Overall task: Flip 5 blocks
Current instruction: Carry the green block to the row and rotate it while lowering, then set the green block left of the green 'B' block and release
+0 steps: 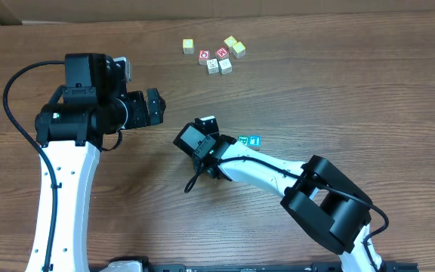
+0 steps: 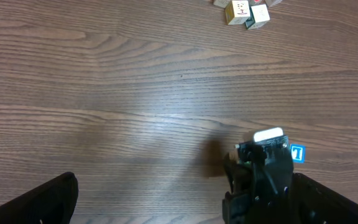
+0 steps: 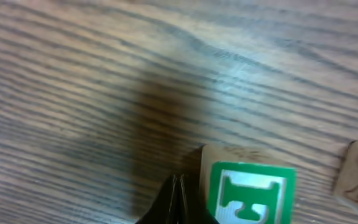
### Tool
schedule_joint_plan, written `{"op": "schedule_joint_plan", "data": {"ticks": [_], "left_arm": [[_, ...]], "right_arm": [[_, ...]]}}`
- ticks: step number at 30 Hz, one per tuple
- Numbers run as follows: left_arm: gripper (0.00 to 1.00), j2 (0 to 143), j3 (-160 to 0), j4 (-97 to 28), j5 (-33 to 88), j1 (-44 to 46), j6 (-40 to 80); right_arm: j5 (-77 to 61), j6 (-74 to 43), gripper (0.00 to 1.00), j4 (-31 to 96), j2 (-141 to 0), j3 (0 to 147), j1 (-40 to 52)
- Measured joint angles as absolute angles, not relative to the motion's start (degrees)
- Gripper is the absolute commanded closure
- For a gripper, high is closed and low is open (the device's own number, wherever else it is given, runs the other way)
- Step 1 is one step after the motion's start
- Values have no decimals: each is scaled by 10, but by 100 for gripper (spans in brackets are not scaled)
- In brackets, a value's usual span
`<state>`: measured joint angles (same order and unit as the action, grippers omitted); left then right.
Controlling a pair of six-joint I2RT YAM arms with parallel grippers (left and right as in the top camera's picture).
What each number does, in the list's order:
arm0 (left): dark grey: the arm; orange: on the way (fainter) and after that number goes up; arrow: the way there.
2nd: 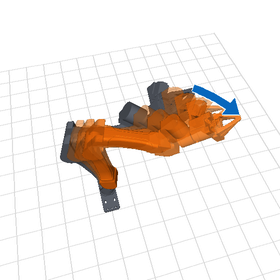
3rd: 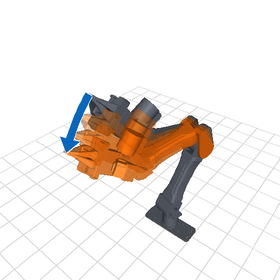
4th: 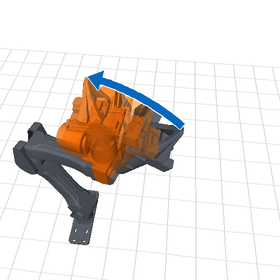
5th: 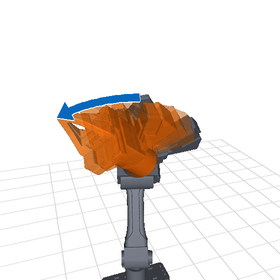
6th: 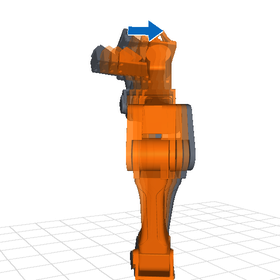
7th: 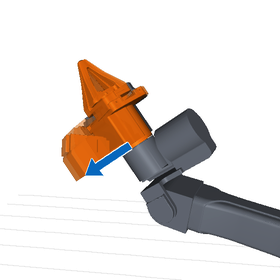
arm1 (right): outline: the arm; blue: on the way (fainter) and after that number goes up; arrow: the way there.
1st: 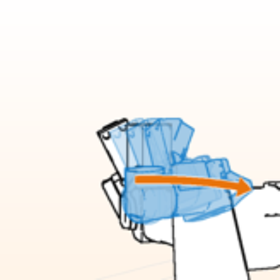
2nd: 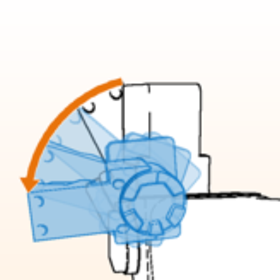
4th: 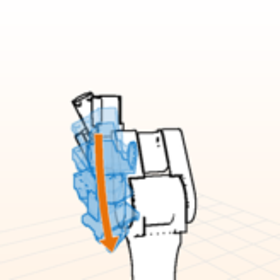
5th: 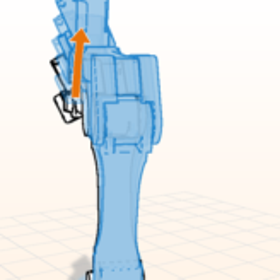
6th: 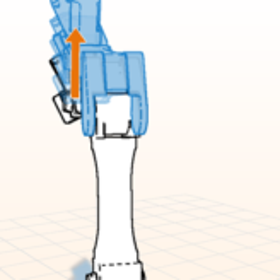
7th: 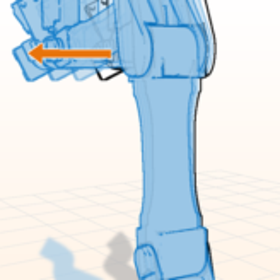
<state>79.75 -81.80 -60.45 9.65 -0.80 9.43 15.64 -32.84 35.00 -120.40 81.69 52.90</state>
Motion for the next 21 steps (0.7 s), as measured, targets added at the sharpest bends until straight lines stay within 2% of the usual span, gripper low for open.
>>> {"op": "schedule_joint_plan", "data": {"ticks": [12, 21], "left_arm": [[0, 797, -818, -605, 96, -8, 94], [0, 797, -818, -604, 96, -8, 94]], "right_arm": [[179, -328, 96, 366, -1204, 824, 486], [122, -328, 96, 349, -1204, 824, 458]]}}
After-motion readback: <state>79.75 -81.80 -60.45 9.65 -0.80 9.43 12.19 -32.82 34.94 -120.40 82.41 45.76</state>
